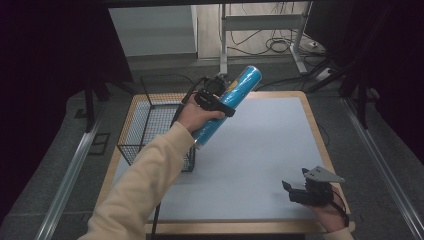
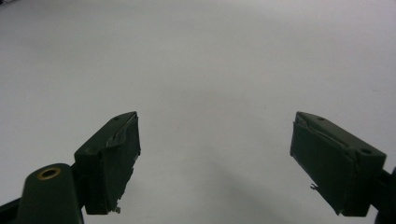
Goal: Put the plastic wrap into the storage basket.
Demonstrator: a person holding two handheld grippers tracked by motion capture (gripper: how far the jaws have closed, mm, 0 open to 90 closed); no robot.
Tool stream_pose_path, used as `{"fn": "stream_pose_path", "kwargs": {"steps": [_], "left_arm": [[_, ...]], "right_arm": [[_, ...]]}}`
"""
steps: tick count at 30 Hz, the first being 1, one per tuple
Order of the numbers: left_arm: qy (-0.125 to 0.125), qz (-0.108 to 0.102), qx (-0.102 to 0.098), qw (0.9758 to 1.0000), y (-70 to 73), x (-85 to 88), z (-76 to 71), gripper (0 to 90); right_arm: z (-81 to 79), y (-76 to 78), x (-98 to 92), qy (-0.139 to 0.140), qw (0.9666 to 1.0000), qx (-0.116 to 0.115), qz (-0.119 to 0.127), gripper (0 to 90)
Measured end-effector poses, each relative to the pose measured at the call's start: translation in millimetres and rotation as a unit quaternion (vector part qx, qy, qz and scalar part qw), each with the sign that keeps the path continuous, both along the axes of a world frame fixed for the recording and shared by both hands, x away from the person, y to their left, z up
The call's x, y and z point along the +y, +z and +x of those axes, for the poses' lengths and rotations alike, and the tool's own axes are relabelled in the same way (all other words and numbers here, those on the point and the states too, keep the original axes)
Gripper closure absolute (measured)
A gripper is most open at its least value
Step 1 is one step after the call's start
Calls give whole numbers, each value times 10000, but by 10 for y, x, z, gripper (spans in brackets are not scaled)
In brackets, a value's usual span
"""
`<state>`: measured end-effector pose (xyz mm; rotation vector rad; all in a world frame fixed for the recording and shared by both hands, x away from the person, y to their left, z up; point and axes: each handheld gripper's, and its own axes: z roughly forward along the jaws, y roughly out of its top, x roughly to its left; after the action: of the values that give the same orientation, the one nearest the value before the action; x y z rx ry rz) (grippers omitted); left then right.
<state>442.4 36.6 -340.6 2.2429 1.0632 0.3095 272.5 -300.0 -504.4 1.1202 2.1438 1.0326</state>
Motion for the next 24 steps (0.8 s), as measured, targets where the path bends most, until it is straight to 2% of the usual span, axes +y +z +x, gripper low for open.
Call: {"fn": "stream_pose_path", "kwargs": {"steps": [6, 10, 14, 16, 24], "left_arm": [[86, 130, -98, 9998, 59, 66, 99, 317], [182, 76, -79, 9998, 52, 100, 150, 317], [204, 213, -85, 9995, 51, 144, 202, 317], [268, 164, -69, 9995, 46, 184, 238, 317], [483, 281, -92, 9984, 5, 319, 329, 317]], "right_arm": [[-3, 1, 3, 13, 10000, -9, 0, 164], [-1, -7, -5, 9, 10000, 12, -24, 164], [0, -7, -11, -2, 10000, -7, -36, 164], [2, -11, -13, 1, 10000, -3, -27, 164], [7, -21, -16, -28, 10000, 32, -57, 164]]}}
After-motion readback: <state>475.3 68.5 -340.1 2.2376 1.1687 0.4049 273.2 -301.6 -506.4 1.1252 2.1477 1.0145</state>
